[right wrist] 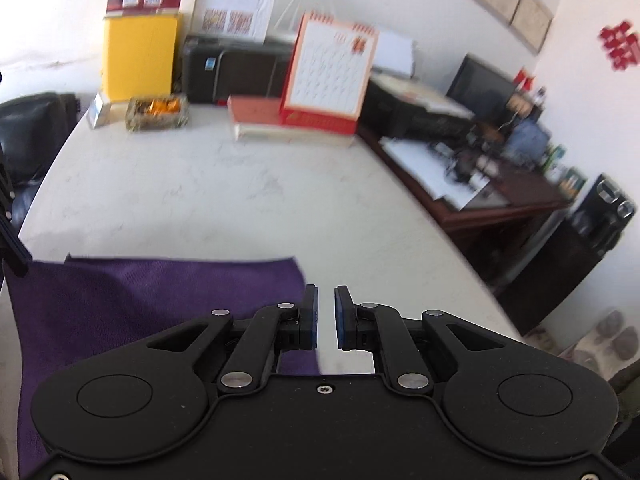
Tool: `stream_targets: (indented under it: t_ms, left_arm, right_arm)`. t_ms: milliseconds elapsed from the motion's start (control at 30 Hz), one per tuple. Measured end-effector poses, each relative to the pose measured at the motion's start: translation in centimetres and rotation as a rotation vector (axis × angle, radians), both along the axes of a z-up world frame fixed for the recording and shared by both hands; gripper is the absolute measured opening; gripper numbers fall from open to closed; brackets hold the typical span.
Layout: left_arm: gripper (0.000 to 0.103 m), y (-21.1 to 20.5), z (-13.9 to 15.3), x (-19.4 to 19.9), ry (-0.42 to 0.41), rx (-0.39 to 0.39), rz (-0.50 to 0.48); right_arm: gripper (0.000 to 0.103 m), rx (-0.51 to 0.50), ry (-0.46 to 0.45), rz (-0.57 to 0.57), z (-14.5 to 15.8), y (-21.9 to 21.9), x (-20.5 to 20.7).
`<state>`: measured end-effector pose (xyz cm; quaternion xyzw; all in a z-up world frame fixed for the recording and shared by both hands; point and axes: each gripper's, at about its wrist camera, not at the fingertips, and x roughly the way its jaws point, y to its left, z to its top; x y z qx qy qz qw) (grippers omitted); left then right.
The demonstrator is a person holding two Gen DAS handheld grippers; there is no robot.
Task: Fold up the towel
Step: 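Lift the towel edge with the right gripper while the left gripper holds it, then open both grippers to release the towel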
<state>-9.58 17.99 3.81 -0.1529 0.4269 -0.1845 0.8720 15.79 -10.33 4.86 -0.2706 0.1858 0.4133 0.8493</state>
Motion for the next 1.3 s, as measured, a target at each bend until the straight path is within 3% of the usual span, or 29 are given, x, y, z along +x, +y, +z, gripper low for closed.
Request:
stream_targets:
  t_ms: [300, 500, 533, 633, 700, 800, 1000, 1200, 1300]
  left_arm:
    - [0.002, -1.6, -1.6, 0.2, 0.032, 0.039, -0.03]
    - [0.005, -1.4, -3.8, -0.8, 0.11, 0.136, -0.015]
    - [0.011, -1.2, -4.1, -1.1, 0.116, 0.157, -0.03]
    - [0.03, -0.4, -5.3, -1.4, 0.141, 0.214, 0.025]
    - [0.031, 0.2, -5.9, -1.2, 0.157, 0.225, 0.057]
    - [0.032, 1.3, -6.7, -0.8, 0.183, 0.191, 0.097]
    - [0.033, 2.9, -7.9, -0.5, 0.242, 0.013, 0.196]
    - [0.034, 3.2, -9.0, -0.7, 0.3, -0.077, 0.275]
    - [0.034, 3.0, -9.1, -0.6, 0.309, -0.083, 0.288]
  right_arm:
    - [0.009, 0.055, 0.118, 0.006, 0.0, -0.5, -0.6]
    - [0.031, 0.006, 0.255, 0.017, -3.4, 3.2, 1.2]
    - [0.038, 0.0, 0.266, 0.016, -3.7, 3.8, 1.5]
    - [0.042, 0.014, 0.311, 0.03, -4.2, 4.8, 1.9]
    - [0.047, 0.012, 0.346, 0.031, -4.7, 5.4, 1.9]
    - [0.049, 0.01, 0.397, 0.032, -5.4, 6.1, 1.8]
    - [0.052, 0.038, 0.464, 0.02, -6.3, 6.5, 1.4]
    - [0.052, 0.066, 0.528, 0.008, -7.1, 6.7, 0.9]
    - [0.052, 0.072, 0.533, 0.004, -7.0, 5.4, -0.5]
